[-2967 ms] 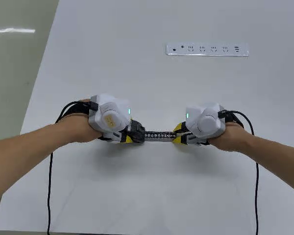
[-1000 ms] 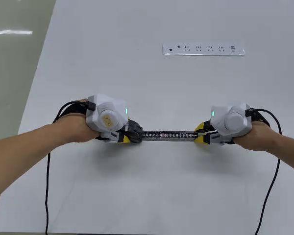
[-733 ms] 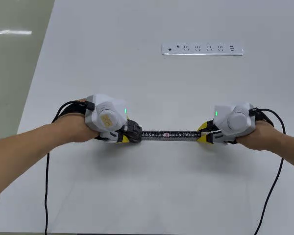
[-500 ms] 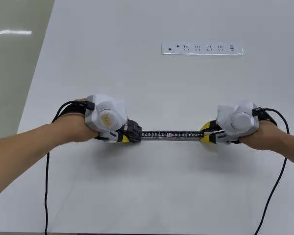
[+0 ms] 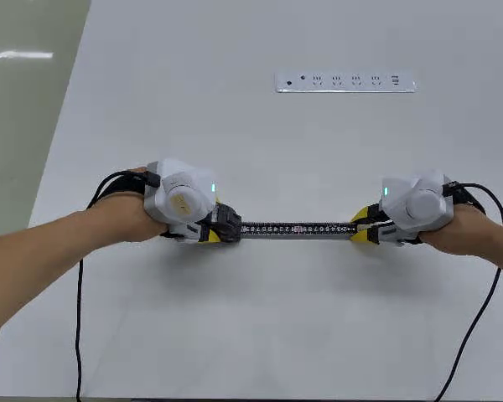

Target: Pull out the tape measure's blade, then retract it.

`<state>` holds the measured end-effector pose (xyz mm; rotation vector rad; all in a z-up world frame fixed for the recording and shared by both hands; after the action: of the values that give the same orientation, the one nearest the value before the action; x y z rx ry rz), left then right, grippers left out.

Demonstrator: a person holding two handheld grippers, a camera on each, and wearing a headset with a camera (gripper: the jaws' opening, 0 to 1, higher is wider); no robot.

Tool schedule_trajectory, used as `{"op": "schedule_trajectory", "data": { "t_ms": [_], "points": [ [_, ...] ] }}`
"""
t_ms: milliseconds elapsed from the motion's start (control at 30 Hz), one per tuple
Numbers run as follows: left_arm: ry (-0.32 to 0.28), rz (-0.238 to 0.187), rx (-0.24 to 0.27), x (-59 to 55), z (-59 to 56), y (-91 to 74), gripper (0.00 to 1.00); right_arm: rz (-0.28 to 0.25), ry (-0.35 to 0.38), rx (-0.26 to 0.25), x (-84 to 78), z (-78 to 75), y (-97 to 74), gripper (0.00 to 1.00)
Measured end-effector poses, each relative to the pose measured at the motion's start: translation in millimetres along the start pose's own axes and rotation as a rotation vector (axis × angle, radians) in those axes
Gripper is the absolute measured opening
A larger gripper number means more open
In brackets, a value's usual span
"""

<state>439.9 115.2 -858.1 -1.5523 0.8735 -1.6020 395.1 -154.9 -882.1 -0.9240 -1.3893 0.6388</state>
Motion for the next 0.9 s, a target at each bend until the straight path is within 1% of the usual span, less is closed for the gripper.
{"op": "schedule_trajectory", "data": {
  "t_ms": [900],
  "points": [
    [0.003,0.004,-0.002,1.6,-2.2,-1.8,0.33,0.015,0.006,-0.003,-19.0,-1.4,-12.7,0.11]
  ]
}}
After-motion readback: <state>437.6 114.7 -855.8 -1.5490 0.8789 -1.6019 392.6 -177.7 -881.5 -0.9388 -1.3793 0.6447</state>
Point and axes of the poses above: the centre of the closed fingertips' face, and the gripper's own axes: y roughly forward along the fingers, z roughly to its left, x roughly out of its top, the point moved 6 cm from there along -y, roughly backward along the fingers, and after that the axes turned 6 degrees about -y, right-handed, at the moved point
